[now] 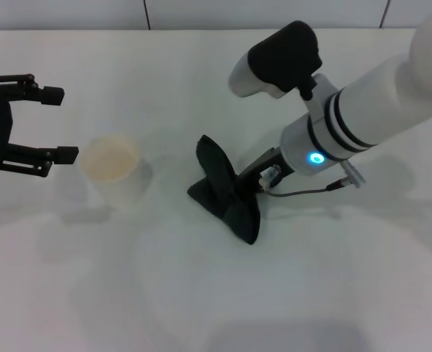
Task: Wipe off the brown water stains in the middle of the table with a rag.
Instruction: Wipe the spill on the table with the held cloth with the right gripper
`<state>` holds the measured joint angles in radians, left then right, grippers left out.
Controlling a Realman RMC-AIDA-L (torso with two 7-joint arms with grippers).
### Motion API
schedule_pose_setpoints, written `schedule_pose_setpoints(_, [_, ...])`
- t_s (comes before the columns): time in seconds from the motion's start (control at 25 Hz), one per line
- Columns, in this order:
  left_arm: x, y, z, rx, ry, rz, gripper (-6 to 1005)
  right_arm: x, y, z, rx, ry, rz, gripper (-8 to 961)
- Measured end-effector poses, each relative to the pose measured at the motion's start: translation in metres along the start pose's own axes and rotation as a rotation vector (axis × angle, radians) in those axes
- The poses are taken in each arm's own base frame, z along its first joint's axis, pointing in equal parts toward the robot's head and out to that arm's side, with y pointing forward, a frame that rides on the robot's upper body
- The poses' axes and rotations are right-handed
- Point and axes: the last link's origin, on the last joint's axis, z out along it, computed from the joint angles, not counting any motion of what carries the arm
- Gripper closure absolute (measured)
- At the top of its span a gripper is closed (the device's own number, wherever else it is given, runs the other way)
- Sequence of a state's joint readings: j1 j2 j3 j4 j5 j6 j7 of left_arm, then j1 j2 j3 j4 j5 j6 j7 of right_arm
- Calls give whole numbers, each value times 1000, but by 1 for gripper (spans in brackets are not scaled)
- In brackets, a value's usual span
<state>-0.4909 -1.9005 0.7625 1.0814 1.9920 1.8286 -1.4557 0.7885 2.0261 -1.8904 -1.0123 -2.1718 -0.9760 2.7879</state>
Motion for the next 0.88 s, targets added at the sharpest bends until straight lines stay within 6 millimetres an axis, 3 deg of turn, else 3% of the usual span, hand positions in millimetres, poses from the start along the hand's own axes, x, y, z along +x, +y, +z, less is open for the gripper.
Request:
schedule_pose_setpoints(0.48, [0, -2, -2, 18, 6, 2, 111, 29, -47, -32, 97, -30, 134, 865])
schedule_pose_setpoints(0.88, [0, -2, -2, 22, 14, 3, 111, 61, -64, -56, 118, -22, 212, 865])
